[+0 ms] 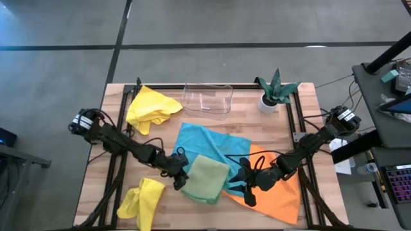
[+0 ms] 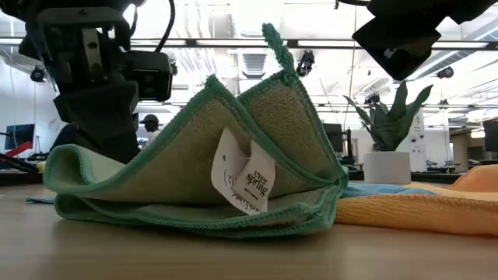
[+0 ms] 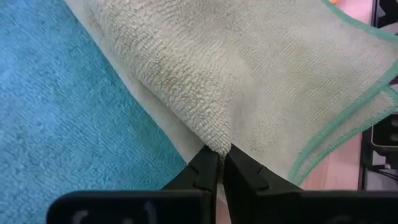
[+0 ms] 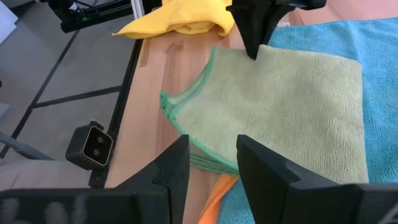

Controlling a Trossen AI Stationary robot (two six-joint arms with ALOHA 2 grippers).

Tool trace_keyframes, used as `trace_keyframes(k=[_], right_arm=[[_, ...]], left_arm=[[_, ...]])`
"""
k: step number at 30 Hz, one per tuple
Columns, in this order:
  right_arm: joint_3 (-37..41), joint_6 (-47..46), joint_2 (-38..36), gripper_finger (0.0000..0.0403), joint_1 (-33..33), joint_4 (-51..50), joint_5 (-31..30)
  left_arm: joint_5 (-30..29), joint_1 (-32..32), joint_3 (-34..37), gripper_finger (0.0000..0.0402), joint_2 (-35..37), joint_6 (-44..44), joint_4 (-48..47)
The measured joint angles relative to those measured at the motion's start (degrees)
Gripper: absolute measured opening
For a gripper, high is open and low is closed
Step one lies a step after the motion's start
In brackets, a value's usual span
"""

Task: Fold microfiber towels
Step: Fold the green towel

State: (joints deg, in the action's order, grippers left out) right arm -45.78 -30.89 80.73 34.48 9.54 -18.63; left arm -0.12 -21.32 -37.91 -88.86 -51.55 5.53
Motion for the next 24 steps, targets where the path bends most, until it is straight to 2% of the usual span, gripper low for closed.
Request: trace_keyframes(k=[17, 20, 24], right_arm=[[0.07, 0.0, 0.0, 0.0125, 0.0, 0.04, 0.0], [0.07, -0.26, 0.0, 0.0125, 0.0, 0.04, 0.0], [0.09, -0.92, 0.0, 0.0125, 0.0, 0.04, 0.02]], left_arm=[[0.42, 2.15, 0.04, 0.0016, 0.81, 7.28, -0.61], [1.42, 2.25, 0.04, 0.0033, 0.83, 7.51, -0.63], [1.75, 2.25, -0.01, 0.0077, 0.88, 8.79, -1.37]])
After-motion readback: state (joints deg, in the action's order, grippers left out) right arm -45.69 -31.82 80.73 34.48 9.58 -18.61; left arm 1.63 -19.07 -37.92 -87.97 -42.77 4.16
